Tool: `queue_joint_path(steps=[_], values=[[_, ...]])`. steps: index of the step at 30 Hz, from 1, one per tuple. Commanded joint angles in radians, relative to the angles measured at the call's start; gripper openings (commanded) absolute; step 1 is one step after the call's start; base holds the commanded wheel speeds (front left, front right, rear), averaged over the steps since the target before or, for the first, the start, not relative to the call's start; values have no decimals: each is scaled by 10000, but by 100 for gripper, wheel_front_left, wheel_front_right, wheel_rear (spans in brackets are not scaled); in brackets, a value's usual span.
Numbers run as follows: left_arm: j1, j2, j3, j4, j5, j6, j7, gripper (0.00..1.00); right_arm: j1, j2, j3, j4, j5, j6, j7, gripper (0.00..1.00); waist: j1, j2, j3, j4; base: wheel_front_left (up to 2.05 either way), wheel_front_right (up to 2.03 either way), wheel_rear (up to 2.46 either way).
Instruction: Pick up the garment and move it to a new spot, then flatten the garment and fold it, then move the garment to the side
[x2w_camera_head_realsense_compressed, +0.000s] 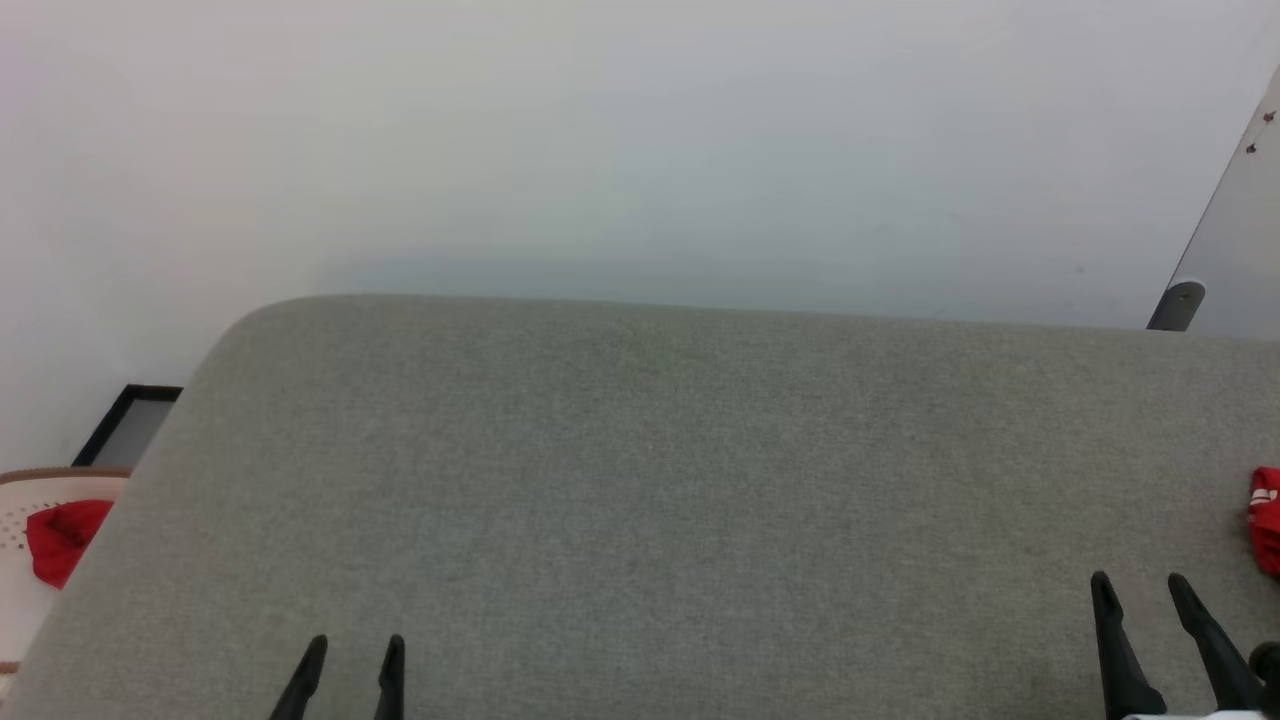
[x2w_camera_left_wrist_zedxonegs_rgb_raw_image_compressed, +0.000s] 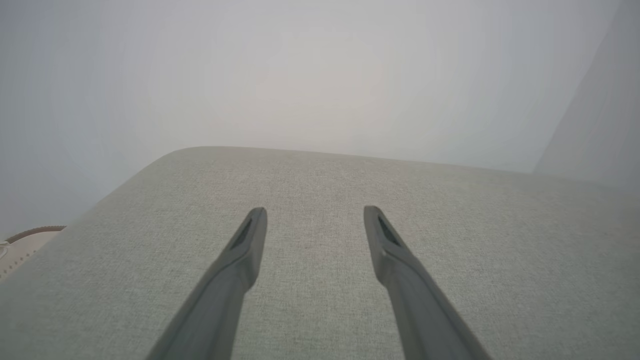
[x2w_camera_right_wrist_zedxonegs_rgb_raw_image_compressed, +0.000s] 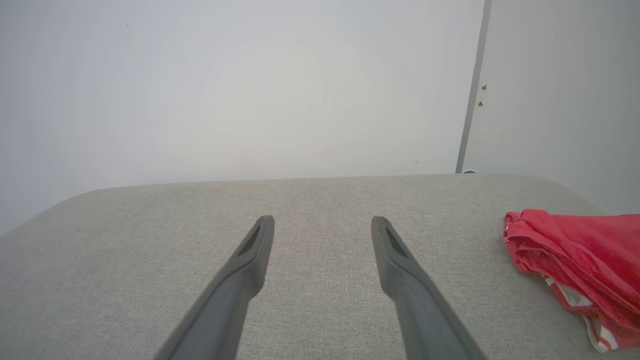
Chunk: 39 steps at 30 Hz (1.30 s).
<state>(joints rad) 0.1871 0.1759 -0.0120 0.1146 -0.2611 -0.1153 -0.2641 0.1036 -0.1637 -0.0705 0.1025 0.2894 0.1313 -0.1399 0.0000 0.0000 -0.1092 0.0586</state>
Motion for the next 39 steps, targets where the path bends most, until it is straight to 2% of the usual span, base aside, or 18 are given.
queue_joint_path(steps=[1,8,26,27,31,39], values=[[160,9,39,-119,-17,62,3,100,233,93,-118,-260,-84,-12,90,100,0,0,10,-15,0,0,0],[291,88,56,-377,-88,177,104,100,645,376,-348,-935,-229,-12,366,100,0,0,11,-24,0,0,0],[233,175,-48,-498,-157,300,172,100,801,681,-396,-1261,-324,-12,421,100,0,0,44,-70,0,0,0],[222,158,-61,-473,-179,272,186,0,715,670,-395,-1233,-254,0,437,0,0,0,45,-71,0,0,0],[294,25,-128,-111,-222,270,272,0,779,777,-377,-848,-226,0,456,0,0,0,52,-77,0,0,0],[-76,-121,47,96,-1629,223,670,0,439,817,-419,-549,1195,-1,709,0,0,0,118,-109,0,0,0]])
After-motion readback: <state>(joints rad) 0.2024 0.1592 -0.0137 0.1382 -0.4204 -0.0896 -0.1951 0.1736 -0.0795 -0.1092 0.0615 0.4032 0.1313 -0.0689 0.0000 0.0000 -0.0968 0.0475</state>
